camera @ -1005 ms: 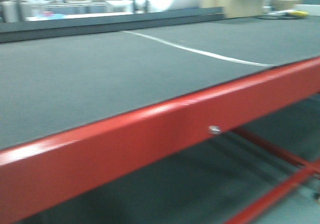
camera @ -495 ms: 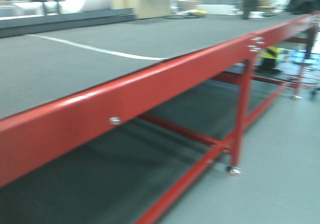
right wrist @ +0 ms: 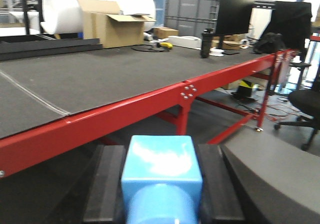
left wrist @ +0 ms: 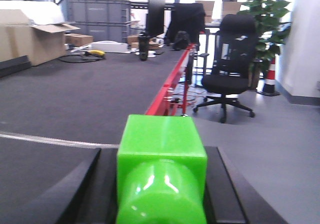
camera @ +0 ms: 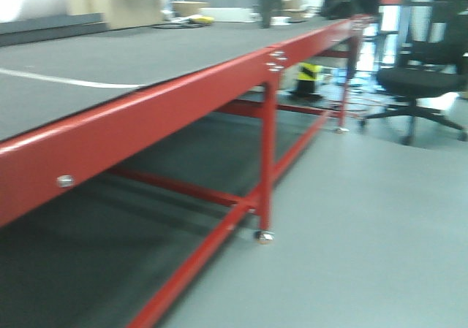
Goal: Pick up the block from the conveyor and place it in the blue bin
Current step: 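Drive the base away along the red conveyor frame holding both blocks, then drive the base toward the steel shelf of blue bins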
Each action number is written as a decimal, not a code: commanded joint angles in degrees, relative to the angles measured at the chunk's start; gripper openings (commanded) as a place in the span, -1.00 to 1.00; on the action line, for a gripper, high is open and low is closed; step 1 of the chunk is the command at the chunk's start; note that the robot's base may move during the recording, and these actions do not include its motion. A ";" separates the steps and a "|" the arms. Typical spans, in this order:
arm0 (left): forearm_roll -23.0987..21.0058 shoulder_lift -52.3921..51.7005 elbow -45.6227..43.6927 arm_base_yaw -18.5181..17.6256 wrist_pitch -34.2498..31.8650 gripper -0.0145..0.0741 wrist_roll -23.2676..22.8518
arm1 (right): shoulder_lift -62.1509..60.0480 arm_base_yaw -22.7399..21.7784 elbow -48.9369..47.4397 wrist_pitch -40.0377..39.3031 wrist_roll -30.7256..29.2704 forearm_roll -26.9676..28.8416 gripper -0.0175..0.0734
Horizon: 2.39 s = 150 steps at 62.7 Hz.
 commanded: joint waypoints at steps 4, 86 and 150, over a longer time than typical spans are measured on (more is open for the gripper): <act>0.09 -0.23 -0.44 0.29 -0.66 -0.92 0.17 | -0.16 -0.04 0.10 -1.31 -0.44 -0.46 -0.98; 0.09 -0.23 -0.44 0.23 -0.76 -0.92 0.17 | -0.16 -0.04 0.10 -1.31 -0.44 -0.46 -0.98; 0.09 -0.23 -0.44 0.23 -0.76 -0.92 0.17 | -0.16 -0.04 0.10 -1.31 -0.44 -0.46 -0.98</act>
